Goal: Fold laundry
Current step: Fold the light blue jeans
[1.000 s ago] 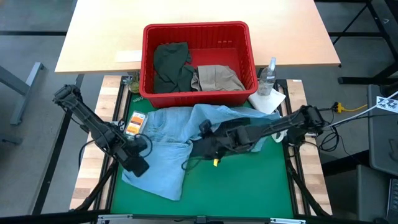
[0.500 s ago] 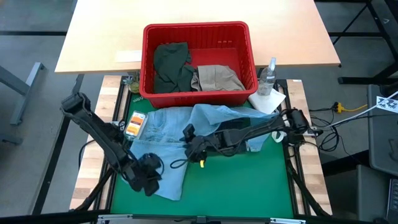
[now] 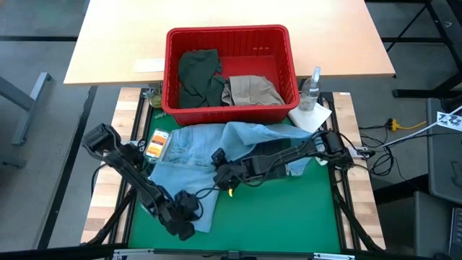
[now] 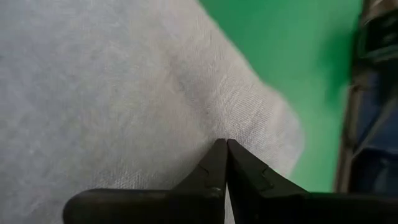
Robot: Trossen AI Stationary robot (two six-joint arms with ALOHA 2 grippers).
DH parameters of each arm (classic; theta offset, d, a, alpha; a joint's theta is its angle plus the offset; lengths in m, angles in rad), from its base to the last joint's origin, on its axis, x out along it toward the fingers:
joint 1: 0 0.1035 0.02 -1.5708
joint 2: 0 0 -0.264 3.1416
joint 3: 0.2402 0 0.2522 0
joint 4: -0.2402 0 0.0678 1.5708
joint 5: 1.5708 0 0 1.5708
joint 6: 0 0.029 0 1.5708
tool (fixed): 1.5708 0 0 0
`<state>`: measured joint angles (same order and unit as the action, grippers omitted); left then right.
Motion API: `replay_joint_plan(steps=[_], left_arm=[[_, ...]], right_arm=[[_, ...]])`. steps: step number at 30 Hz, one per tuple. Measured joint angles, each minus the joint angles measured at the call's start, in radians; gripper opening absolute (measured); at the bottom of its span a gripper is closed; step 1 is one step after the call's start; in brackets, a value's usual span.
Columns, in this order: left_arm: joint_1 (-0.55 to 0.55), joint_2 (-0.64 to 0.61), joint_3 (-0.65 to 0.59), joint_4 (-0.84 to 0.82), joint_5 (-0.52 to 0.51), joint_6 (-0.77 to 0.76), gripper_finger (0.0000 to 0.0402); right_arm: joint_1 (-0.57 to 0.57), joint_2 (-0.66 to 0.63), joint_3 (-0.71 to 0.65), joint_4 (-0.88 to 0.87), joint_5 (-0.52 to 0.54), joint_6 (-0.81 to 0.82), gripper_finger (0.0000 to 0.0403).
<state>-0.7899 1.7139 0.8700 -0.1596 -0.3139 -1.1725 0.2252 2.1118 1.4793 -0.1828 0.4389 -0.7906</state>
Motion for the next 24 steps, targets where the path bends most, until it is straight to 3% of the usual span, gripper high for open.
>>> replay_joint_plan(steps=[11, 18, 24], left_arm=[[-0.002, 0.073, 0.005, 0.017, 0.073, -0.017, 0.0001], [-0.010, -0.018, -0.003, 0.044, 0.130, 0.003, 0.0000], [-0.011, -0.121, -0.002, 0.062, 0.119, 0.058, 0.0000]], right_arm=[[-0.010, 0.002, 0.000, -0.051, 0.030, -0.001, 0.0172], [0.023, -0.085, -0.002, -0.114, 0.054, -0.056, 0.0172], [0.072, -0.231, -0.002, -0.328, 0.136, -0.047, 0.0172]])
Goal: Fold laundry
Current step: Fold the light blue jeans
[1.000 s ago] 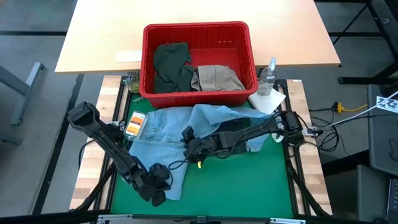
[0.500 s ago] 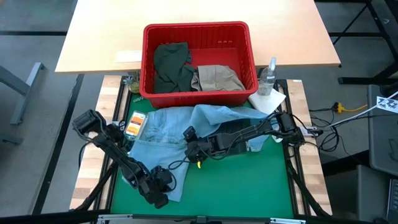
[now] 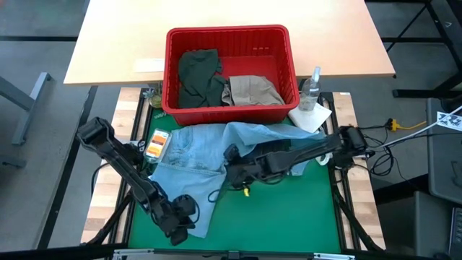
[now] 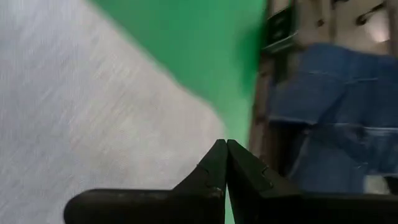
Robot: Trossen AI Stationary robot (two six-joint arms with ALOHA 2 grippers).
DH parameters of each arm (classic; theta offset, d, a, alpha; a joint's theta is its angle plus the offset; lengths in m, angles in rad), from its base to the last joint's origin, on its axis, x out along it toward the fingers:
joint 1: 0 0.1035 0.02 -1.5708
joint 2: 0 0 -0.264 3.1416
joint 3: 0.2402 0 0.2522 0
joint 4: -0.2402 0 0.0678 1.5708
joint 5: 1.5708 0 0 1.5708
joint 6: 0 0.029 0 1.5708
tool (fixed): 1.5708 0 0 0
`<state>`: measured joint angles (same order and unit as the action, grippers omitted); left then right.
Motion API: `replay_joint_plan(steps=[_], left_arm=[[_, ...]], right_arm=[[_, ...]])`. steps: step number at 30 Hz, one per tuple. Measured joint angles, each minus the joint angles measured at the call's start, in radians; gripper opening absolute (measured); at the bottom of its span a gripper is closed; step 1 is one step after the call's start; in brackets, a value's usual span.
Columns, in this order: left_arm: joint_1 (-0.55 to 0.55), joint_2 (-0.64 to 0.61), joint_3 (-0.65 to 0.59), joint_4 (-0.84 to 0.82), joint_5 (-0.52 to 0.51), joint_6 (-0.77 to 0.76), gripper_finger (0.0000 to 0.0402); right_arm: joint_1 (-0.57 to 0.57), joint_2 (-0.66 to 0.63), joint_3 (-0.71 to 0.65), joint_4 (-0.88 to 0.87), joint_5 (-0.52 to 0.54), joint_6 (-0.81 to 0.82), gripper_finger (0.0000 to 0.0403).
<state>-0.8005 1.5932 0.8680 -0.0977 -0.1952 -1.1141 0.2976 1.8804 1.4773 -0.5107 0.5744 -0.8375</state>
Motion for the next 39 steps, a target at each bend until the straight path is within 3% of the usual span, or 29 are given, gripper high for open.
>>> replay_joint_plan(steps=[5, 10, 14, 18, 22, 29, 39], left_arm=[[0.013, -0.059, 0.000, 0.005, -0.023, 0.066, 0.0000], [0.048, -0.064, 0.001, 0.026, -0.146, 0.167, 0.0000], [0.096, -0.061, 0.001, 0.029, -0.181, 0.280, 0.0000], [0.146, -0.061, 0.001, 0.031, -0.185, 0.359, 0.0000], [0.187, -0.061, 0.001, 0.031, -0.185, 0.392, 0.0000], [0.232, -0.061, 0.001, 0.031, -0.185, 0.416, 0.0000], [0.276, -0.061, 0.002, 0.032, -0.190, 0.498, 0.0000]], right_arm=[[0.040, -0.094, 0.001, -0.214, 0.012, 0.141, 0.0172], [0.083, -0.168, 0.001, -0.498, -0.005, 0.366, 0.0172], [0.128, -0.190, 0.001, -0.682, -0.136, 0.553, 0.0172], [0.180, -0.188, 0.001, -0.837, -0.283, 0.598, 0.0172], [0.216, -0.180, 0.000, -0.890, -0.310, 0.671, 0.0172], [0.221, -0.181, 0.000, -0.948, -0.314, 1.214, 0.0172], [0.374, -0.181, 0.000, -1.009, -0.202, 1.582, 0.0172]])
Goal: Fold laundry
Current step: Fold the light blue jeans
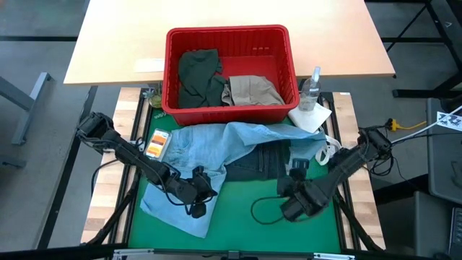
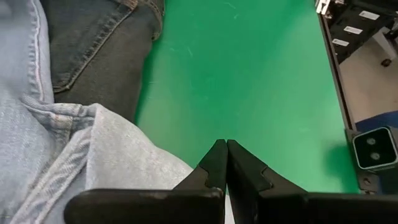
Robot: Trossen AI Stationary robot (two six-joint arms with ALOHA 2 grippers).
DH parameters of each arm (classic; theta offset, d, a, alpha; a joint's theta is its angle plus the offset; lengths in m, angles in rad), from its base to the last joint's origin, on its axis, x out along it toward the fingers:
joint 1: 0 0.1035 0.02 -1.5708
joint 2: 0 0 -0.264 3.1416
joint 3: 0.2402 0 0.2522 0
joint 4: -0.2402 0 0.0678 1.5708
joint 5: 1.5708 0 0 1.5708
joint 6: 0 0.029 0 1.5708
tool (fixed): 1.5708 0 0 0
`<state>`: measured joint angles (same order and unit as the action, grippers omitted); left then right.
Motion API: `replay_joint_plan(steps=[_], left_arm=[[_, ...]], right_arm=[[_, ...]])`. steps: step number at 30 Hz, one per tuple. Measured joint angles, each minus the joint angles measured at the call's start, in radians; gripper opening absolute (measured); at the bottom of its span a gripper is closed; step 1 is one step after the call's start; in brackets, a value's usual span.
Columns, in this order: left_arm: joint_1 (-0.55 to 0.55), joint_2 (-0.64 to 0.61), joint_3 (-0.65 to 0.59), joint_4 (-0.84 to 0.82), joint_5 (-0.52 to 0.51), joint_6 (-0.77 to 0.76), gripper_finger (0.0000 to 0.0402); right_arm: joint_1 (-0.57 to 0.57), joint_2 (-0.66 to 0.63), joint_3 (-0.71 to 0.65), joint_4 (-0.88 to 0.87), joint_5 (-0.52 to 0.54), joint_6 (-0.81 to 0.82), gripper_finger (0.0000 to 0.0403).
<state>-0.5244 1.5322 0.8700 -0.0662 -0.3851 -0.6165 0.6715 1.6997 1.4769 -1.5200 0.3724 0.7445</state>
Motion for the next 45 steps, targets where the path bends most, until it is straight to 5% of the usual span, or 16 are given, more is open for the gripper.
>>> replay_joint_plan(steps=[7, 20, 45], left_arm=[[0.015, 0.000, 0.000, 0.000, 0.000, 0.001, 0.0000], [0.016, 0.000, 0.000, 0.000, -0.023, 0.037, 0.0000], [0.016, 0.000, 0.000, 0.000, -0.023, 0.051, 0.0000]], right_arm=[[0.124, 0.014, 0.000, -0.045, 0.153, 0.221, 0.0172], [0.219, 0.054, -0.241, 0.047, 0.124, 0.483, 0.0172], [0.218, 0.053, -0.532, 0.373, 0.212, 0.657, 0.0172]])
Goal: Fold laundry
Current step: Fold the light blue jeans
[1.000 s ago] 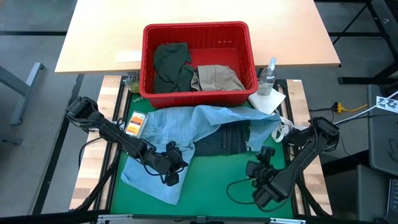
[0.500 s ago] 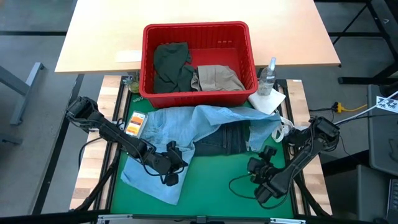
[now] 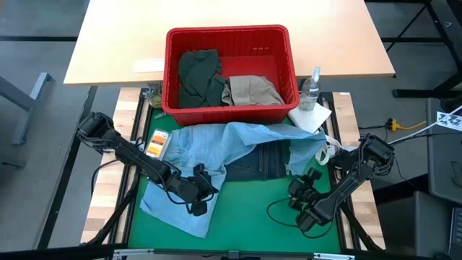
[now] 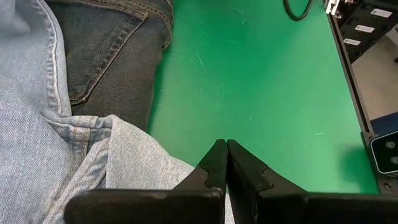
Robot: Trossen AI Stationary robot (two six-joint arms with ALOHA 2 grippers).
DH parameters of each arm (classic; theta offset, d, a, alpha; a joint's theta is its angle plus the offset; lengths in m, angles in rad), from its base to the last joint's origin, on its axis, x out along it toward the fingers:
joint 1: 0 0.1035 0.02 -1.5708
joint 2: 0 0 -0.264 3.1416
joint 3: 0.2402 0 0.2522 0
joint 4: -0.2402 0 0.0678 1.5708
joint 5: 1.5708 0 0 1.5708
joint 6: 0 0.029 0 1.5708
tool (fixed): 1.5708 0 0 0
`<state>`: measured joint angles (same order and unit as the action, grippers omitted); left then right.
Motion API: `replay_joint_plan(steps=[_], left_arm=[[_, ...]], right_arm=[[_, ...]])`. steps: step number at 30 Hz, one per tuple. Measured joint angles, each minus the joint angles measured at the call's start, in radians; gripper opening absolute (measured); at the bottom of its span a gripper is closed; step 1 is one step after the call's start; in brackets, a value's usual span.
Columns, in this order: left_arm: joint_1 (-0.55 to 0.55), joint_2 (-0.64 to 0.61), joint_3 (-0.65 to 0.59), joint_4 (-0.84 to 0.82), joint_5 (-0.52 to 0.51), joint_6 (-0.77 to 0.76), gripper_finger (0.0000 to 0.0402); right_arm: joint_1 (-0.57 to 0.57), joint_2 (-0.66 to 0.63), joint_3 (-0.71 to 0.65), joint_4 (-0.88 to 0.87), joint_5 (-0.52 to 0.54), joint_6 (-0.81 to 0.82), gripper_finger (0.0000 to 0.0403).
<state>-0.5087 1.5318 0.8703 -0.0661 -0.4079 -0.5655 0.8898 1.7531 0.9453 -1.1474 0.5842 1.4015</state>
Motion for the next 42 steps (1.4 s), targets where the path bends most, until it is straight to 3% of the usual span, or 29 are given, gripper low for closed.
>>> replay_joint_plan(steps=[7, 17, 25, 35, 42], left_arm=[[0.000, 0.000, 0.000, 0.000, 0.000, 0.000, 0.0000], [0.000, 0.000, 0.000, 0.000, 0.000, -0.001, 0.0000], [0.000, 0.000, 0.000, 0.000, 0.000, 0.000, 0.0000], [0.000, 0.000, 0.000, 0.000, 0.000, 0.000, 0.0000], [0.000, 0.000, 0.000, 0.000, 0.000, 0.001, 0.0000]], right_arm=[[-0.001, 0.000, -0.063, -0.005, 0.001, 0.139, 0.0172], [0.000, 0.000, 0.027, -0.084, -0.106, 0.064, 0.0172], [-0.011, 0.000, 0.051, -0.138, -0.044, 0.069, 0.0172], [-0.112, 0.000, 0.049, -0.190, 0.008, 0.011, 0.0172], [-0.190, 0.000, 0.010, -0.105, 0.008, -0.095, 0.0172]])
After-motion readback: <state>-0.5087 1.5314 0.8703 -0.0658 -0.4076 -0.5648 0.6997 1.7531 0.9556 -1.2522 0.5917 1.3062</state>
